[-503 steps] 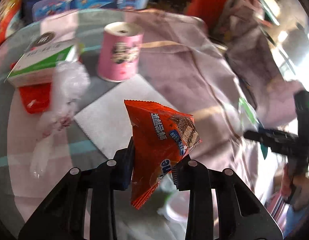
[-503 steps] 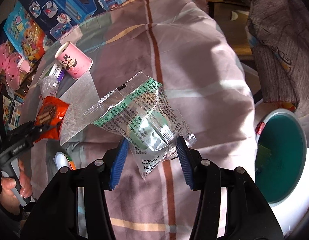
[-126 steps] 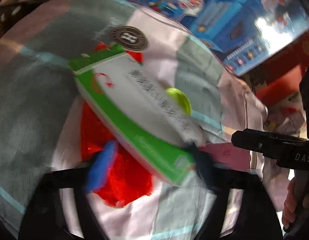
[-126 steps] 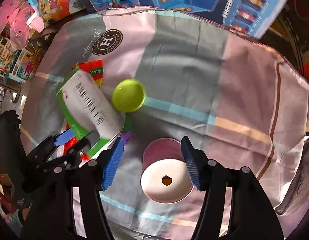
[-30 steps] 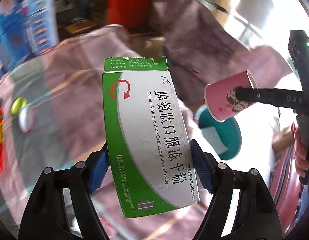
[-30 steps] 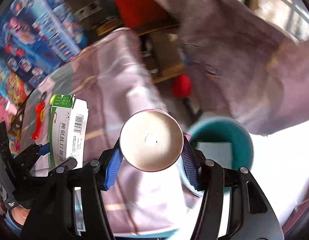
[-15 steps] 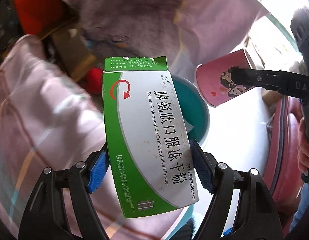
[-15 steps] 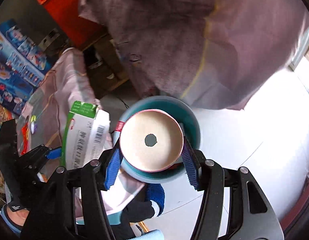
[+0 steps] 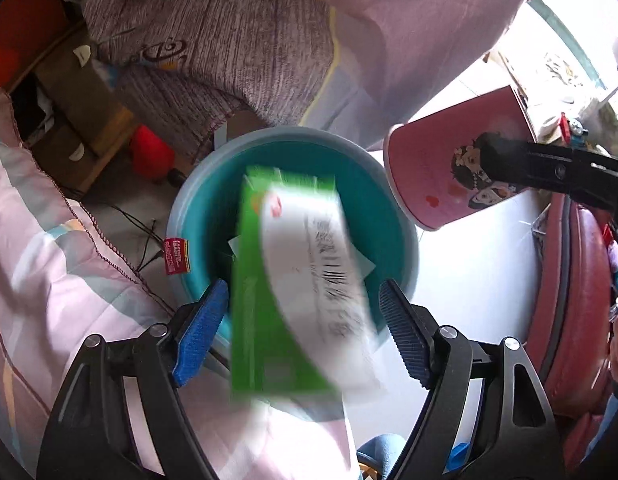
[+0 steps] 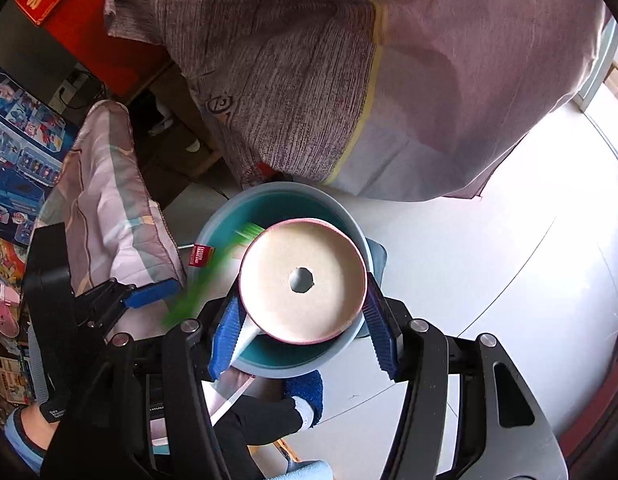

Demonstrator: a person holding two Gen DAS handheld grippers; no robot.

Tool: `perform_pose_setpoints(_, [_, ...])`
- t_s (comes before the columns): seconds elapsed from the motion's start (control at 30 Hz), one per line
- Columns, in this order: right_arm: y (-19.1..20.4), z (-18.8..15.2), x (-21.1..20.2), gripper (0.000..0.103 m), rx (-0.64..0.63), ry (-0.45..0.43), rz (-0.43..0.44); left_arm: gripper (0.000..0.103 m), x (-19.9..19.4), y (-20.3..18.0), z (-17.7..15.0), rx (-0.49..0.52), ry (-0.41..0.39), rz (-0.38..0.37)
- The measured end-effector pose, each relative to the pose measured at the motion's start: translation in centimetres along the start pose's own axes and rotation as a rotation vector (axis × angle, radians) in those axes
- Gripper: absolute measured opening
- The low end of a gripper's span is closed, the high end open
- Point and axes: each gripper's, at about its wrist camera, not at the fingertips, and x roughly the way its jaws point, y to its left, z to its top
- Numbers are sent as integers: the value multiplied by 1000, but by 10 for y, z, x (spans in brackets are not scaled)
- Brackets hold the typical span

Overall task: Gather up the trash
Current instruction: 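Carry the medicine box and pink cup over the teal bin, then open the left tool to drop the box while the right tool drops the cup into the bin, then move both tools from the bin back over the bedsheet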

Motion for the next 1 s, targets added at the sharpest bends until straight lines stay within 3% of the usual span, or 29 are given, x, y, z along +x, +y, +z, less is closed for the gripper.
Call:
perform_pose_setpoints(0.37, [15, 7, 41, 55, -32, 104, 2, 90, 3, 23, -12, -52, 11, -18])
perform_pose_setpoints(0.47, [17, 5, 48, 66, -23, 127, -1, 90, 2, 25, -16, -54, 17, -26])
perform_pose_setpoints(0.73, [24, 2, 46, 77, -28, 138, -39, 91, -9, 26, -23, -56, -5, -47])
perform_pose_setpoints(1.0, [42, -6, 35, 78, -48, 141, -74, 92, -27, 39, -36, -91, -42, -57])
